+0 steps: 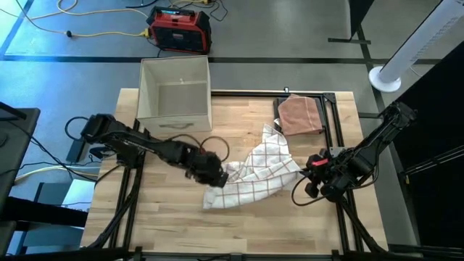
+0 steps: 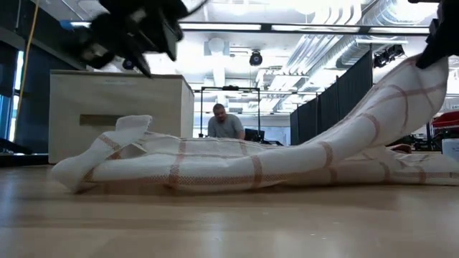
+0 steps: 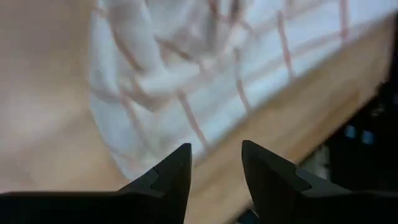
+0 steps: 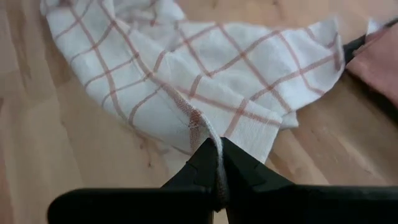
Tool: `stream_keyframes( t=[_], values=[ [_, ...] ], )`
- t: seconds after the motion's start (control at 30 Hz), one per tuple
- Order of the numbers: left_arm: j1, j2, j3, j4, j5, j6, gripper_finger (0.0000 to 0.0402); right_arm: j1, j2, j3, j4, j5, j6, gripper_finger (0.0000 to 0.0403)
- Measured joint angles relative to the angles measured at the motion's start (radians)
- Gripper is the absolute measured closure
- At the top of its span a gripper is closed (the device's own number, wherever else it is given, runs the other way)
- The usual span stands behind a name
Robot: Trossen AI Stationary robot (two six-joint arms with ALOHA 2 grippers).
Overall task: Fold towel
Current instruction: Fold the white square towel
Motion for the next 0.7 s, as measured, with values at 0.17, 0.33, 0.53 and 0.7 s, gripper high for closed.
stream_keyframes(
  t=[0.17,0.33,0.53,0.7],
  values=[
    [-0.096,0.0,0.0,-0.005,-0.139,-0.355,0.0268,0.0,0.005,0.0,0.004,0.029,-0.002,0.0403],
    [-0.178,0.012,0.0,-0.062,-0.233,-0.707,0.0268,0.001,0.005,0.0,0.025,0.09,-0.036,0.0403],
    [-0.166,0.069,-0.001,-0.03,-0.156,-0.741,0.0268,0.001,0.007,0.0,0.045,0.211,-0.051,0.0403],
    [-0.138,0.079,-0.001,-0.039,-0.153,-0.737,0.0268,0.001,0.007,0.0,0.047,0.218,-0.061,0.0403]
  ],
)
